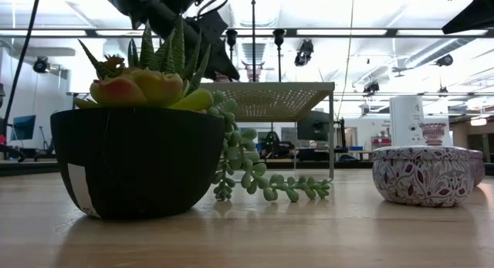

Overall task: Pick & Place candle stick holders
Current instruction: Put the bottom pink glass candle holder on the shelf, then put the pink glass candle on the shelf

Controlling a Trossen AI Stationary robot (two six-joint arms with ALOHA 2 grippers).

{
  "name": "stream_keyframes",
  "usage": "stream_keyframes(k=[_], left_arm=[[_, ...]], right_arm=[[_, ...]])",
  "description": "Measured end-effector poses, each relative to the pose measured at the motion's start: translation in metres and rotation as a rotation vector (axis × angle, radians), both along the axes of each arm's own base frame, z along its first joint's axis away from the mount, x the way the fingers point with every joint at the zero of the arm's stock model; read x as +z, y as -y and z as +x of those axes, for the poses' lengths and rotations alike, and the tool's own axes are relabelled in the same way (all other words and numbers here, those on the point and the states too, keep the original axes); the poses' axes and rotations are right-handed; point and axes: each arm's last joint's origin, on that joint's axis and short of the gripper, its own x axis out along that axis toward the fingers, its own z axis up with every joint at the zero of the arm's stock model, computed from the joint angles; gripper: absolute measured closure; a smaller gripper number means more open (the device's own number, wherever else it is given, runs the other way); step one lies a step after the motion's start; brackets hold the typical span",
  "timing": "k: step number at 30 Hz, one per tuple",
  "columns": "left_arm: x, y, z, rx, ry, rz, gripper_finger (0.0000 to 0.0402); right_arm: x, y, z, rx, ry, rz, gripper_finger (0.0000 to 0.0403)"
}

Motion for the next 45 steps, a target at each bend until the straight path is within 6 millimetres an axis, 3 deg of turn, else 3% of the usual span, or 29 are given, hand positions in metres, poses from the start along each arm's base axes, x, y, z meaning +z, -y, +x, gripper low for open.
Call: stream_keyframes(k=[6,17,25,29,35,45], left_arm=[[0.0,-0.001,0.0,0.004,0.003,0.001,0.0161],[0.002,-0.001,0.0,-0.004,0.017,0.0,0.0141],[0.001,-0.001,-0.003,-0.012,-0.007,-0.003,0.0087],[0.011,0.002,-0.009,-0.04,-0.013,0.003,0.0068],[0.032,0.01,-0.038,-0.045,-0.069,-0.011,0.0065],[0.071,0.036,-0.124,-0.044,-0.005,-0.135,0.0073]], right_arm=[[0.0,0.0,0.0,0.0,0.0,0.0,0.0369],[0.0,0.0,0.0,0.0,0.0,0.0,0.0369],[0.0,0.0,0.0,0.0,0.0,0.0,0.0369],[0.0,0.0,0.0,0.0,0.0,0.0,0.0369],[0.0,0.0,0.0,0.0,0.0,0.0,0.0369],[0.0,0.0,0.0,0.0,0.0,0.0,0.0369]])
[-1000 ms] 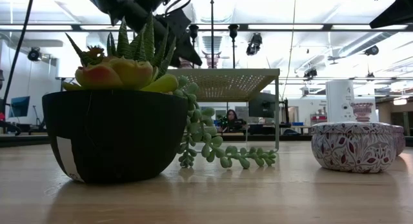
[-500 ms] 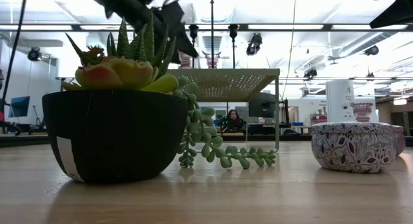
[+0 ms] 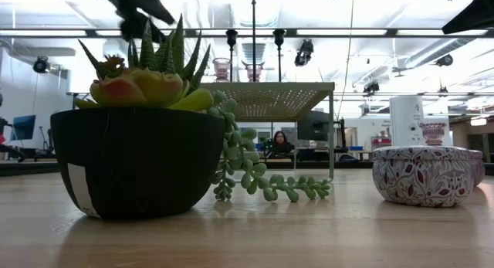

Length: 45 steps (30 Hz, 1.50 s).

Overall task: Pick & Place candle stick holders
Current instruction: Put the pink glass candle on the shelf

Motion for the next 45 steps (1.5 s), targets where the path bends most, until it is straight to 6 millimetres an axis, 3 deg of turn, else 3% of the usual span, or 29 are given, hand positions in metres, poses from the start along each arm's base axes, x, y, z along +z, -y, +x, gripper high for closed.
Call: stream_keyframes(k=[5,12,20,26,31,37,45], left_arm=[[0.001,0.01,-0.033,0.021,0.096,-0.024,0.0078],[-0.023,0.017,-0.058,0.037,0.142,-0.051,0.0087],[-0.07,0.017,-0.059,0.125,0.157,-0.216,0.0126],[-0.099,0.017,-0.054,0.194,0.179,-0.39,0.0167],[-0.107,0.018,-0.057,0.224,0.161,-0.471,0.0184],[-0.106,0.018,-0.058,0.322,0.202,-0.577,0.0188],[-0.107,0.018,-0.058,0.3,0.187,-0.54,0.0187]], right_arm=[[0.0,0.0,0.0,0.0,0.0,0.0,0.0369],[0.0,0.0,0.0,0.0,0.0,0.0,0.0369],[0.001,0.003,-0.003,-0.142,-0.02,-0.041,0.0369],[0.001,0.003,-0.003,-0.151,-0.021,-0.044,0.0369],[0.001,0.003,-0.003,-0.149,-0.025,-0.048,0.0369],[0.001,0.004,-0.002,-0.096,-0.151,-0.152,0.0369],[0.002,0.005,0.0,-0.089,-0.168,-0.169,0.0369]])
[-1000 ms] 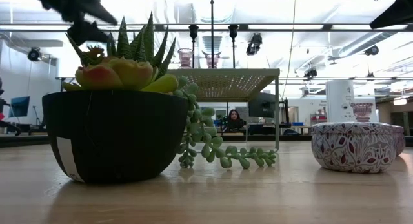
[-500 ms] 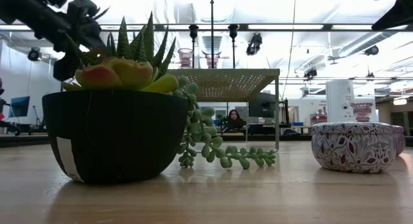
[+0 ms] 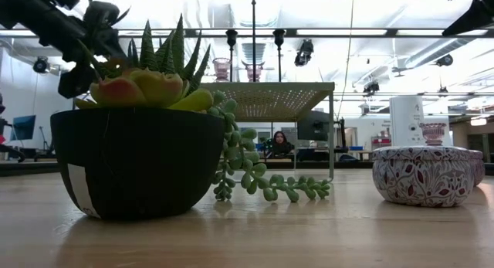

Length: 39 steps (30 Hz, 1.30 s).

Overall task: Pick & Place candle stick holders
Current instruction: Put the pink glass candle on the shelf

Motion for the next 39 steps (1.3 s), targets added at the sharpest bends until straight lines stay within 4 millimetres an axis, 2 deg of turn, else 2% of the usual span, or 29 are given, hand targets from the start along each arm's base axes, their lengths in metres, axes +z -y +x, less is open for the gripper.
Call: stream_keyframes(k=[6,11,16,22,26,30,34,39], left_arm=[[0.004,0.0,0.002,-0.218,-0.061,0.377,0.0188],[0.018,-0.003,0.006,-0.22,0.004,0.626,0.0186],[0.021,-0.004,0.002,-0.209,-0.042,0.772,0.0186],[0.023,-0.003,-0.003,-0.225,-0.046,0.834,0.0186],[0.023,-0.002,-0.005,-0.226,-0.047,0.834,0.0186],[0.023,-0.002,-0.005,-0.223,-0.047,0.824,0.0186],[0.023,-0.003,-0.004,-0.224,-0.049,0.822,0.0186],[0.022,-0.003,-0.004,-0.224,-0.05,0.821,0.0186]], right_arm=[[0.012,0.004,0.009,-0.003,0.137,0.007,0.0369],[0.022,0.009,0.021,0.001,0.312,0.096,0.0369],[0.022,0.015,0.034,-0.033,0.349,0.188,0.0369],[0.021,0.021,0.049,-0.031,0.36,0.303,0.0369],[0.018,0.021,0.061,0.157,0.261,0.363,0.0369],[0.015,0.023,0.071,0.214,0.174,0.476,0.0369],[0.016,0.022,0.074,0.191,0.084,0.606,0.0369],[0.031,0.016,0.067,0.249,0.056,0.698,0.0369]])
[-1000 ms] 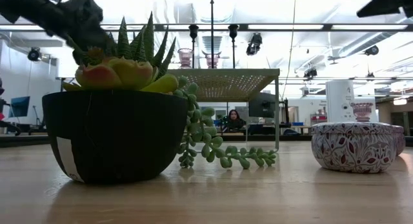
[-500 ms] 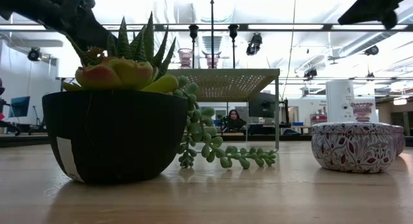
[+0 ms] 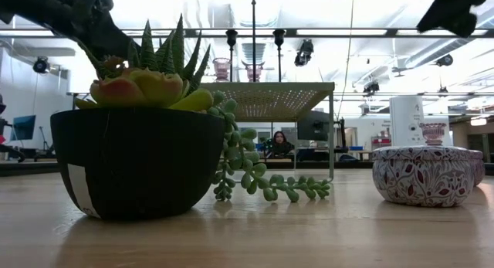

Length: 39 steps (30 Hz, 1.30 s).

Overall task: Pick & Place candle stick holders
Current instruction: Put the pink glass candle on the shelf

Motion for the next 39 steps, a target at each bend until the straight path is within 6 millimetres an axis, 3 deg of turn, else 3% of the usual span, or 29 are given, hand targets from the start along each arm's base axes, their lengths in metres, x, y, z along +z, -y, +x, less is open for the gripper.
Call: stream_keyframes(k=[5,11,13,17,24,31,35,39], left_arm=[[0.0,0.0,0.0,0.0,0.0,0.0,0.0186],[0.0,0.0,0.0,0.0,0.0,0.0,0.0186],[0.0,0.0,0.0,0.0,-0.001,0.0,0.0186],[0.0,0.0,0.0,0.0,-0.001,0.0,0.0186],[0.0,0.0,0.0,0.0,-0.001,0.0,0.0186],[0.0,0.0,0.0,-0.001,-0.003,-0.001,0.0186],[0.0,0.0,0.0,-0.001,-0.003,-0.001,0.0186],[0.0,0.0,0.0,-0.001,-0.002,-0.001,0.0186]], right_arm=[[0.011,-0.01,-0.011,0.07,0.032,0.105,0.0369],[0.007,-0.017,-0.024,0.031,0.076,0.19,0.0369],[0.005,-0.014,-0.019,0.042,0.12,0.188,0.0369],[0.011,0.001,0.016,0.119,0.325,0.11,0.0369],[0.022,0.029,0.103,0.315,0.578,0.007,0.0369],[0.018,0.009,0.188,0.483,0.449,0.028,0.0369],[0.028,-0.01,0.202,0.428,0.367,-0.062,0.0369],[0.038,-0.035,0.196,0.295,0.207,-0.104,0.0369]])
